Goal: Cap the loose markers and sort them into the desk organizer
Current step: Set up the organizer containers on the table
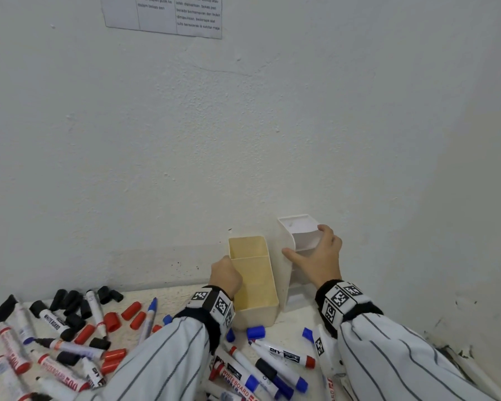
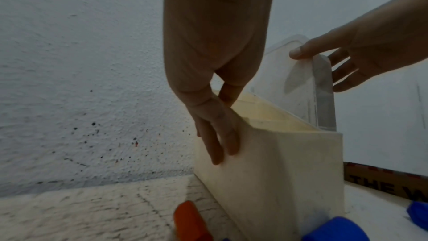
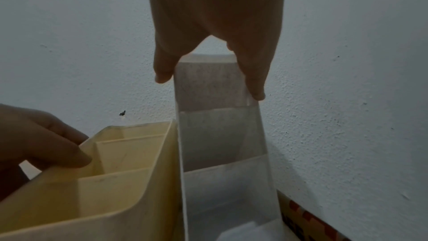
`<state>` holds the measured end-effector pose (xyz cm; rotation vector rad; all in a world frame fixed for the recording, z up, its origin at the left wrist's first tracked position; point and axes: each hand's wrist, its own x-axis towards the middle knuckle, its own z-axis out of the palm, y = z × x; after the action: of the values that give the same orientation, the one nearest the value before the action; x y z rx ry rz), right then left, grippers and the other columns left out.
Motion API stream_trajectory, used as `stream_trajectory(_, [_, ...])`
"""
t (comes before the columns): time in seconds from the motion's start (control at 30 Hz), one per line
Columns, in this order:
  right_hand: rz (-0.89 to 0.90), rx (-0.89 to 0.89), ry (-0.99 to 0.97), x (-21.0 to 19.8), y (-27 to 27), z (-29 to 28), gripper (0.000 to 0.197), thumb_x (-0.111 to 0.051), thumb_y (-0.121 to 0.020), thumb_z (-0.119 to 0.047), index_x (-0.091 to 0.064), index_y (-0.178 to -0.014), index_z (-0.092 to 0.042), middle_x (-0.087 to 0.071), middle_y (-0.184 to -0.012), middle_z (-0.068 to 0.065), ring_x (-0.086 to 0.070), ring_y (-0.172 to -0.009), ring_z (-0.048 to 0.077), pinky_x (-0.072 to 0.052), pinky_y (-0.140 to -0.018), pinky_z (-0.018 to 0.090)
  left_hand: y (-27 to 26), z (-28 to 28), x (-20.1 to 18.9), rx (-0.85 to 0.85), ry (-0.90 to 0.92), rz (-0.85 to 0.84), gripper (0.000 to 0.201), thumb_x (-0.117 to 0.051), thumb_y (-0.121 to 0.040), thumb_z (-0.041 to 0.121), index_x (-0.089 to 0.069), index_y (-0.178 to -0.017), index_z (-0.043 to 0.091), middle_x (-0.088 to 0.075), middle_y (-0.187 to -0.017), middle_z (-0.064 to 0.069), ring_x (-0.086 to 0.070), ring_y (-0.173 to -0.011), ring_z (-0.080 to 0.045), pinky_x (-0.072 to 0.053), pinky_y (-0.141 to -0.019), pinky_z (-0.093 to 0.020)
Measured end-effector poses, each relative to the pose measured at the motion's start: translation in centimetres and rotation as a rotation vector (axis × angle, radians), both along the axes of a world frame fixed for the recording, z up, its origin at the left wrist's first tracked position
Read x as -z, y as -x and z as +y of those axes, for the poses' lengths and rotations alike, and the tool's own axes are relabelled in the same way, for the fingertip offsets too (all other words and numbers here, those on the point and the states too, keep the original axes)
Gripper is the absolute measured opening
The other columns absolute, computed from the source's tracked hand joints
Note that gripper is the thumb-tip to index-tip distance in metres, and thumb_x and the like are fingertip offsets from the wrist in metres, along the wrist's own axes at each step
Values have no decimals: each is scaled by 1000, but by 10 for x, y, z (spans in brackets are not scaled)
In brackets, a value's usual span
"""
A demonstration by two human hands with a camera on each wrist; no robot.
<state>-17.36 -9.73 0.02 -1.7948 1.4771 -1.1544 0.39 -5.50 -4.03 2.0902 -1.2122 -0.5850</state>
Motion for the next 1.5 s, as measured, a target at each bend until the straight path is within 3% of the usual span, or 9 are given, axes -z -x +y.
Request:
stream_trajectory(0.1, [-24, -38, -39, 2, -1, -1, 110, -83, -65, -28, -9, -146, -19, -24, -146, 11, -30, -132, 27, -30, -108, 38, -1, 9, -4, 27, 34, 156, 29, -41, -91, 8, -55, -116, 6, -59, -115, -17, -58, -100, -30, -46, -71, -27])
stream_trajectory(0.2, [8, -64, -91, 5, -2, -2, 120, -83, -64, -24, 3, -148, -18, -12, -153, 9, -22, -139, 26, -23, -112, 38, 0, 15, -8, 31, -9, 272, 27, -42, -88, 10, -50, -112, 22, -57, -108, -14, -61, -89, -33, -56, -59, -36])
stream_trajectory(0.3, [-28, -38, -98, 6, -4, -6, 120, -84, -64, -19, 1, -147, -12, -17, -151, 12, -24, -137, 25, -25, -109, 33, -1, 11, -8, 13, 2, 233, 33, -39, -86, 1, -57, -112, 11, -61, -107, -19, -65, -89, -36, -58, -67, -47])
stream_trajectory(0.47, [-49, -19, -96, 10, -14, -8, 117, -87, -58, -25, -9, -143, -14, -33, -138, 16, -38, -125, 30, -36, -103, 40, -1, 9, -3, -8, 69, 130, 30, -43, -84, -3, -61, -107, -1, -64, -99, -22, -65, -85, -35, -57, -69, -43])
stream_trajectory(0.87, [10, 88, -70, 17, -21, -12, 112, -86, -58, -32, -15, -140, -6, -35, -137, 17, -37, -126, 33, -36, -104, 45, -7, 18, -5, 55, 79, 260, 36, -46, -90, 4, -54, -124, 11, -60, -108, -15, -61, -86, -29, -58, -66, -40])
stream_trajectory(1.1, [14, 77, -101, 16, -22, -13, 112, -84, -63, -28, -8, -142, -8, -28, -141, 17, -31, -129, 36, -32, -104, 47, -7, 23, 0, 42, 142, 279, 35, -49, -90, 5, -55, -124, 6, -53, -74, -1, -59, -79, -26, -57, -72, -38])
stream_trajectory(1.2, [-10, 74, -101, 18, -24, -13, 112, -83, -64, -26, -5, -143, -10, -26, -141, 17, -30, -129, 37, -32, -104, 47, -9, 24, 1, 75, 137, 287, 32, -52, -88, 5, -59, -118, 11, -63, -93, -10, -63, -84, -27, -58, -73, -41])
stream_trajectory(1.3, [-12, 64, -101, 20, -23, -13, 116, -83, -65, -28, -1, -145, -11, -24, -145, 17, -28, -131, 37, -30, -106, 47, -11, 25, 4, 70, 143, 275, 42, -52, -88, 2, -52, -130, 8, -60, -115, -18, -61, -98, -31, -56, -81, -43])
stream_trajectory(1.5, [-12, 33, -131, 21, -20, -14, 127, -83, -65, -33, 13, -146, -16, -14, -150, 20, -21, -137, 37, -22, -113, 50, -12, 24, 7, -6, 136, 298, 41, -56, -88, 5, -46, -127, 7, -53, -99, -8, -59, -88, -23, -56, -73, -35])
